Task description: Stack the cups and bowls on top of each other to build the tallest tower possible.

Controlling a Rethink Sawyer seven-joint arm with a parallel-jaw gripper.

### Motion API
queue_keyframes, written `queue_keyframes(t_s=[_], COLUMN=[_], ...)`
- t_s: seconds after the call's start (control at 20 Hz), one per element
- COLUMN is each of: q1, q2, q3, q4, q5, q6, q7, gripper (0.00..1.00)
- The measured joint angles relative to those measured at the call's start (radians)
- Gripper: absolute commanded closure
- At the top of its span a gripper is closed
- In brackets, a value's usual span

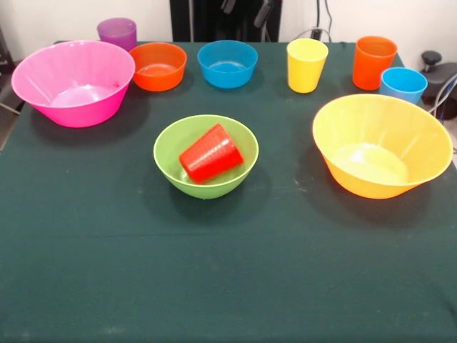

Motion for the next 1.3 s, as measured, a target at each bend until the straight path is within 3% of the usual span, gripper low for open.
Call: queue_keyframes(t_s=[0.25,1.3], q1=[0.038,-0.014], q2=[0.074,0.277], q3=[-0.051,-0.105], q4=[-0.052,-0.225], q5=[0.000,0.001], q6=[-0.010,-0.011], q7=[0.000,0.000], gripper=[0.00,0.00])
